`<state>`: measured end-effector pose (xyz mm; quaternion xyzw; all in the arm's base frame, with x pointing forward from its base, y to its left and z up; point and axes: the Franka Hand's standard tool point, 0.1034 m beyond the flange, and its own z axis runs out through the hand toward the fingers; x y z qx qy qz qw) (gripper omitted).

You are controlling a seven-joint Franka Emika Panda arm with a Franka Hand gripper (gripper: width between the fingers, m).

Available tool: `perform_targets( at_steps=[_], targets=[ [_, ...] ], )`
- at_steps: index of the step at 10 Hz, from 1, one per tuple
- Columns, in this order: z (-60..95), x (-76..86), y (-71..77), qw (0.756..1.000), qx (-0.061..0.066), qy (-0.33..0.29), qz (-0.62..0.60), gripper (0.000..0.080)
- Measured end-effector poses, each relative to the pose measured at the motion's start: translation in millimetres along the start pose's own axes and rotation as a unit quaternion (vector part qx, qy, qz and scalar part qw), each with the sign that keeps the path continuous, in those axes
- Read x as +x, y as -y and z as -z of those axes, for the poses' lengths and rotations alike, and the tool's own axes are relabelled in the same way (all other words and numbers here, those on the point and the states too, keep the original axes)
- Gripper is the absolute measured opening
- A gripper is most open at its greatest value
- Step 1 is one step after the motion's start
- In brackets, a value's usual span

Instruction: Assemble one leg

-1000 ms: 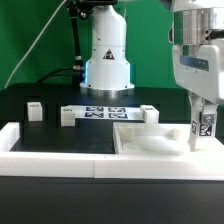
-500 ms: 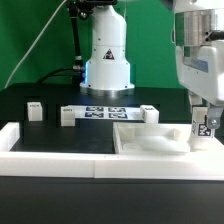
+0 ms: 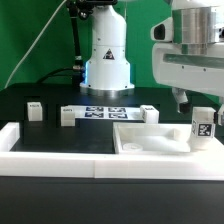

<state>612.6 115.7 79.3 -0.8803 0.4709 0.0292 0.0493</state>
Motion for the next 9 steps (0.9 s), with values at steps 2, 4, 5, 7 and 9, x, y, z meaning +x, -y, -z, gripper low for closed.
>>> perform_targets(
  at_steps=[2, 4, 5, 7, 9],
  targets=[
    [-0.8, -1.4, 0.4, 0.994, -0.016, -0.012, 0.112, 0.0649],
    [-3.0, -3.9, 4.0, 0.977, -0.038, -0.016, 0.210, 0.0649],
    [-2.4, -3.1, 5.6, 0.971, -0.040, -0.013, 0.235, 0.0649],
    [-0.9, 3.5, 4.5, 0.961, -0.040, -0.010, 0.273, 0.0649],
    [-0.4, 3.7, 4.8, 0.946, -0.040, -0.009, 0.322, 0.0649]
  ],
)
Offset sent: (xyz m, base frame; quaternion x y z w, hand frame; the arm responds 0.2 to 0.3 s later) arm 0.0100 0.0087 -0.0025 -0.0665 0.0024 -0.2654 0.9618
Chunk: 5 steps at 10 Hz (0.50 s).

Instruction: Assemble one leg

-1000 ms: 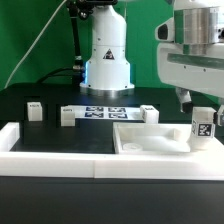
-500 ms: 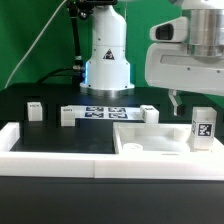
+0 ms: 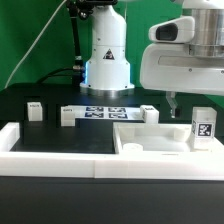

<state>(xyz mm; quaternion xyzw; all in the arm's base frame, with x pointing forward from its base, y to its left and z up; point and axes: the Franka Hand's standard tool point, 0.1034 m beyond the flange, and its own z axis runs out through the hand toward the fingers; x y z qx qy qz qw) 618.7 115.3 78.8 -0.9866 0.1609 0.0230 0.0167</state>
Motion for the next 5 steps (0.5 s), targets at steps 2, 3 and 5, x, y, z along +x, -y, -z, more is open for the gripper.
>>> perform_targets(
  at_steps=[2, 3, 5],
  targets=[
    [-0.3, 0.3, -1.1, 1.000, 0.000, 0.000, 0.030, 0.0649],
    [-0.4, 0.3, -1.1, 1.000, 0.000, 0.000, 0.029, 0.0514],
    [-0.4, 0.2, -0.9, 1.000, 0.000, 0.000, 0.027, 0.0375]
  ],
)
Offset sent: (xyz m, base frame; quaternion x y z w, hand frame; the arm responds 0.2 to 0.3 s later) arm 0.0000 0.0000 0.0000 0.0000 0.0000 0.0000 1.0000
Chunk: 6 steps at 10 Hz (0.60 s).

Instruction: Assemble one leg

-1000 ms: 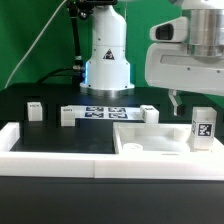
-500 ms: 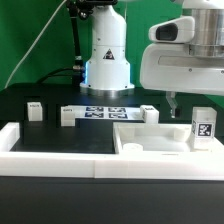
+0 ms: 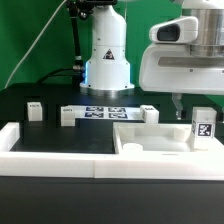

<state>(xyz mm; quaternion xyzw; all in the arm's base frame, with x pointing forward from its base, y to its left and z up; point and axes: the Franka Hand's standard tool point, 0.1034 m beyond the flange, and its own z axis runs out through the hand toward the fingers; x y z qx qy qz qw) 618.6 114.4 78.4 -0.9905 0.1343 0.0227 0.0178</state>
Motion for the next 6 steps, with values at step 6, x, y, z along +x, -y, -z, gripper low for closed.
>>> perform_targets(
  at_steps=[6],
  targets=[
    [-1.0, 1.8, -1.4, 0.977, 0.009, -0.003, -0.213, 0.0291]
  ],
)
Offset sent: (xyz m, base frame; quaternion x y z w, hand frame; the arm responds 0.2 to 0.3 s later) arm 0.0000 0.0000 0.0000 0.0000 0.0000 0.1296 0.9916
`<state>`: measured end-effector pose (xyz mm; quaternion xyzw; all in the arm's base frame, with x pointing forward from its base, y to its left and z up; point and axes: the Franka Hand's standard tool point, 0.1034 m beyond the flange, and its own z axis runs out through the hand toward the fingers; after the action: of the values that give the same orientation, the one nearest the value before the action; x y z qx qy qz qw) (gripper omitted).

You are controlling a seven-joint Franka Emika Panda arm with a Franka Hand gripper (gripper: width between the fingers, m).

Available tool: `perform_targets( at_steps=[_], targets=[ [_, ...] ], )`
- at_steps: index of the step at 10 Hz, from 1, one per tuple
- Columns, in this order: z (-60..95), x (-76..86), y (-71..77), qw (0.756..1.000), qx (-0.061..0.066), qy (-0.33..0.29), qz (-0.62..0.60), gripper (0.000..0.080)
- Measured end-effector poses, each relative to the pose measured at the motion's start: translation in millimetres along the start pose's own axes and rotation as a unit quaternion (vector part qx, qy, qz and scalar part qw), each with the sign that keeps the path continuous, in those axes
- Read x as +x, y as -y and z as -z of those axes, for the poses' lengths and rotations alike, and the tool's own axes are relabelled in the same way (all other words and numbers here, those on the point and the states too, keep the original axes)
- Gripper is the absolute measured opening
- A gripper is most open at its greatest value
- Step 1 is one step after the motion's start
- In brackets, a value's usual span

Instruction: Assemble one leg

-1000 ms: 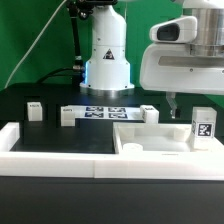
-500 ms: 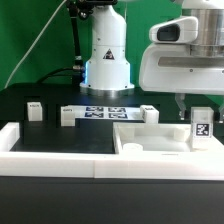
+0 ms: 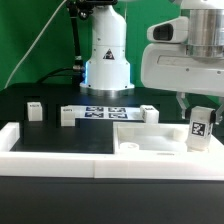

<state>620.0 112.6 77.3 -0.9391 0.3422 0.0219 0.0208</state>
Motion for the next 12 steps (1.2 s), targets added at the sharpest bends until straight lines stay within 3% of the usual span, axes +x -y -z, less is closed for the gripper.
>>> perform_targets(
  at_steps=[1, 3, 6, 7, 9, 11, 12],
  targets=[
    [-0.3, 0.9, 0.3, 0.998, 0.008, 0.000, -0.064, 0.0291],
    [-1.2, 2.6, 0.5, 0.982, 0.037, -0.008, -0.188, 0.0291],
    [-2.0, 1.2, 2.6, 0.929, 0.055, 0.000, -0.366, 0.0291],
    [-2.3, 1.1, 2.3, 0.905, 0.059, 0.004, -0.422, 0.0291],
    [-2.2, 0.8, 0.9, 0.862, 0.054, 0.010, -0.504, 0.0291],
    [-2.3, 2.1, -0.4, 0.850, 0.056, 0.020, -0.523, 0.0292],
    [-2.4, 1.5, 0.0, 0.852, 0.056, 0.020, -0.521, 0.0367]
  ],
)
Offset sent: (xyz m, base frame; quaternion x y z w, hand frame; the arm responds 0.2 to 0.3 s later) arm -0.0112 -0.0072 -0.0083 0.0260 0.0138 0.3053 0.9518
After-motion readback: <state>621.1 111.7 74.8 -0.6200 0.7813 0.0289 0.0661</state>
